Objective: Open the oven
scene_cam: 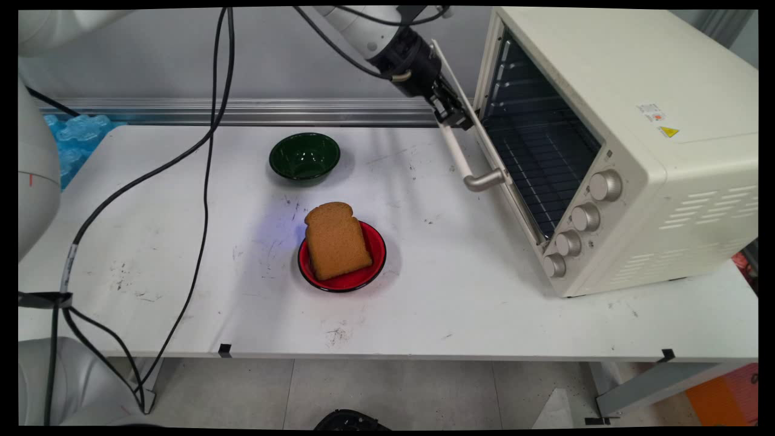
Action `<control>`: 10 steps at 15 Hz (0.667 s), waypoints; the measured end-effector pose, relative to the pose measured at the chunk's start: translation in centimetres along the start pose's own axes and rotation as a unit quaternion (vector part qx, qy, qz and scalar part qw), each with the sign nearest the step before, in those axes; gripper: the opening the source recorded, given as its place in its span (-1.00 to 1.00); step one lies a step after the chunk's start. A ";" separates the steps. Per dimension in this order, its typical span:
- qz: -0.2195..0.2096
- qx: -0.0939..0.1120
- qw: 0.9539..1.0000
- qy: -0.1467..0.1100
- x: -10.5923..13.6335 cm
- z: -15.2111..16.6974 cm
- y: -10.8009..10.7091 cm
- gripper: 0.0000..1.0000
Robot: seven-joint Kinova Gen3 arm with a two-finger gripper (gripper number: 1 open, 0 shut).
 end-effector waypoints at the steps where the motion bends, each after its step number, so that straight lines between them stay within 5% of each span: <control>1: -0.002 0.002 1.000 0.000 -0.4 0.1 0.0 -1.00; 10: -0.024 0.017 0.999 0.018 -4.5 0.6 0.4 -1.00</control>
